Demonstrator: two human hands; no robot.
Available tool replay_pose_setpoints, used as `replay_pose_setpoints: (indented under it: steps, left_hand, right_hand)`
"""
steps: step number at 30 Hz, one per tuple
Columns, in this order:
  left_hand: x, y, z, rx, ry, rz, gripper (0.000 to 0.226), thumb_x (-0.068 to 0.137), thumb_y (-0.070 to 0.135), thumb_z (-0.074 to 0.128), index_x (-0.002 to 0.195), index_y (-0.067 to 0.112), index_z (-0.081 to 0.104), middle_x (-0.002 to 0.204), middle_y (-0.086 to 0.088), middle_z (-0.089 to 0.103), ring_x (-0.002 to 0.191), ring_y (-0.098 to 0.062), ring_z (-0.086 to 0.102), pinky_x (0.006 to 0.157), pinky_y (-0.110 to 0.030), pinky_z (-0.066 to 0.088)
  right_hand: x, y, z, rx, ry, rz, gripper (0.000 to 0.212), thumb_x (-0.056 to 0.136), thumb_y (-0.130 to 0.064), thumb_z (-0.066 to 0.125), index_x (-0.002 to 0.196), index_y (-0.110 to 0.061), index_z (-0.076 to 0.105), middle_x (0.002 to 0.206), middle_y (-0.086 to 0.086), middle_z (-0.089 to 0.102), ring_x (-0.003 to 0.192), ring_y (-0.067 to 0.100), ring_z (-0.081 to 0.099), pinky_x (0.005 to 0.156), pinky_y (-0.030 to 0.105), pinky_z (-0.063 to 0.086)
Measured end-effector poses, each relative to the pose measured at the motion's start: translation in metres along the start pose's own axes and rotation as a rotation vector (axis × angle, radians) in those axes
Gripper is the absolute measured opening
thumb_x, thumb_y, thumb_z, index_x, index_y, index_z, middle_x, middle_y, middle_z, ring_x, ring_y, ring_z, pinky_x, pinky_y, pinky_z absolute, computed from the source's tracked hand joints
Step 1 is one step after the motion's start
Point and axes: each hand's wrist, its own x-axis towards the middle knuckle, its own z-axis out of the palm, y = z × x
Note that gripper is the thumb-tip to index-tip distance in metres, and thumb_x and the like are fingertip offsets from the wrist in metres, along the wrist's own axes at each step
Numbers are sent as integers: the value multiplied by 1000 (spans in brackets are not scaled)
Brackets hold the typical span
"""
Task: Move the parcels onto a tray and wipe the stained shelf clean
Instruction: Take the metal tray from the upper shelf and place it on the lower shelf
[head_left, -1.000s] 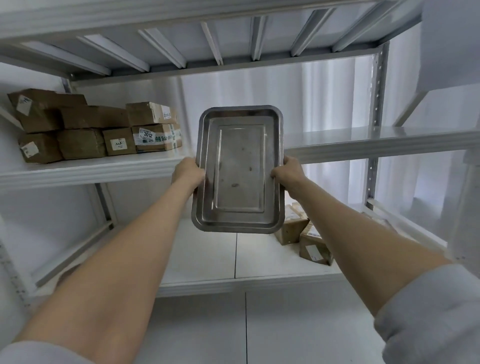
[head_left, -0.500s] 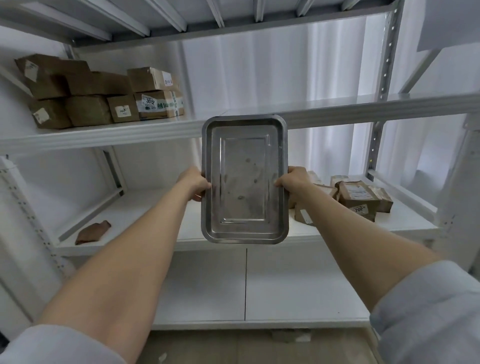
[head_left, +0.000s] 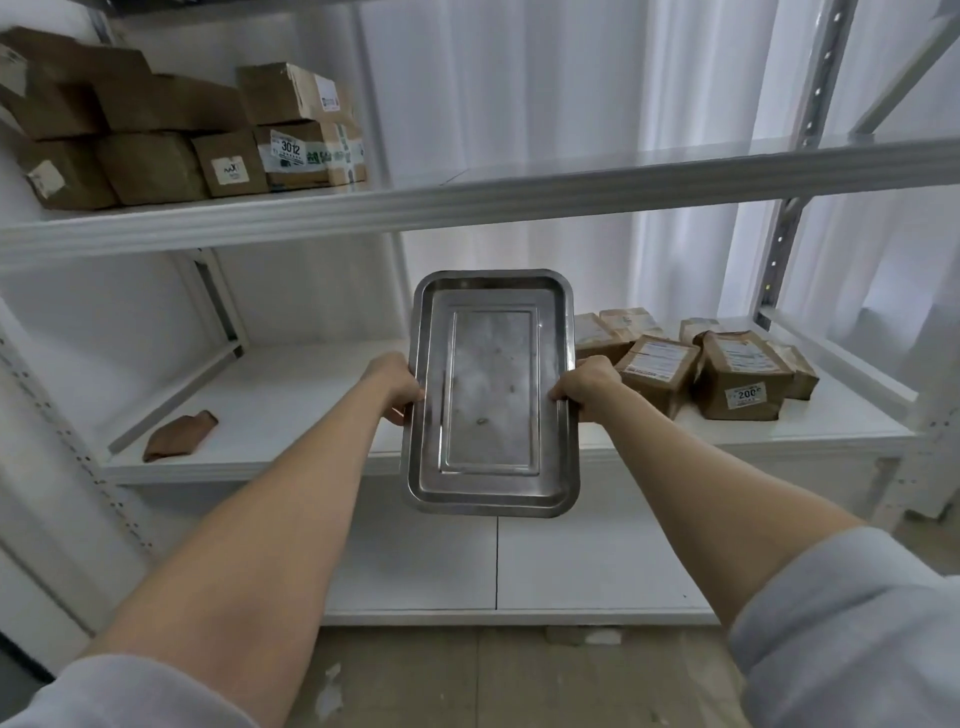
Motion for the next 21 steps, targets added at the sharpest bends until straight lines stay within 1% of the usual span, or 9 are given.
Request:
replay_pose_setpoints:
  steps: [2, 5, 8, 10, 12, 14, 16, 19, 21]
  left_hand:
    - [15, -4, 1, 19, -15, -8, 18, 84, -7, 58, 72, 5, 54, 70, -14, 59, 59, -27, 60, 56, -38, 56]
    - [48, -7, -2, 38, -41, -20, 15, 82, -7, 61, 72, 3, 55, 71, -16, 62, 61, -29, 62, 55, -37, 57]
    - [86, -10, -6, 49, -60, -41, 12, 83, -7, 62, 75, 0, 55, 85, -23, 66, 75, -36, 66, 62, -41, 58]
    - [115, -12, -9, 48, -70, -58, 10, 84, -7, 61, 77, -1, 56, 93, -26, 67, 84, -39, 69, 69, -45, 59]
    - [143, -14, -9, 58, -90, -79, 8, 85, -6, 60, 80, -1, 56, 98, -27, 68, 88, -40, 69, 76, -49, 58]
    - [170, -17, -7, 74, -103, -86, 7, 85, -5, 58, 82, 0, 56, 99, -26, 68, 89, -40, 69, 75, -48, 58]
    - [194, -20, -6, 116, -110, -75, 5, 86, -4, 56, 88, 1, 58, 99, -23, 67, 89, -37, 69, 73, -46, 59]
    - [227, -26, -4, 207, -124, -49, 13, 87, 0, 53, 97, 3, 61, 96, -18, 67, 87, -34, 68, 73, -42, 60]
    - [249, -30, -5, 279, -126, -32, 17, 87, 4, 51, 99, 5, 62, 95, -15, 67, 85, -32, 69, 74, -42, 60]
  right_hand:
    - [11, -2, 8, -13, -2, 19, 26, 79, -5, 75, 101, 0, 61, 96, 18, 65, 82, 27, 68, 74, 37, 60]
    - [39, -11, 26, -9, 4, 41, 26, 77, -3, 75, 100, 0, 62, 96, 19, 66, 82, 28, 69, 72, 38, 60]
    - [71, -21, 45, -35, 19, 55, 30, 76, -5, 76, 102, 0, 62, 96, 18, 67, 83, 27, 69, 72, 38, 61]
    - [95, -28, 58, -58, 33, 56, 27, 79, -7, 74, 102, 0, 62, 95, 17, 67, 82, 26, 67, 74, 38, 60]
    - [119, -33, 70, -82, 57, 63, 22, 81, -9, 72, 99, -1, 63, 95, 16, 67, 80, 26, 65, 76, 38, 60]
    - [142, -35, 81, -72, 78, 82, 19, 82, -11, 71, 96, -2, 63, 94, 15, 67, 79, 26, 66, 75, 38, 60]
    - [163, -36, 92, -41, 72, 105, 17, 82, -15, 70, 91, -3, 63, 92, 14, 67, 78, 26, 67, 72, 38, 61]
    - [188, -40, 105, 29, 37, 155, 17, 80, -16, 70, 85, -3, 61, 90, 14, 67, 77, 25, 69, 71, 36, 61]
    - [199, -43, 113, 81, 6, 184, 18, 81, -16, 70, 84, -2, 59, 86, 13, 65, 73, 23, 66, 65, 32, 60]
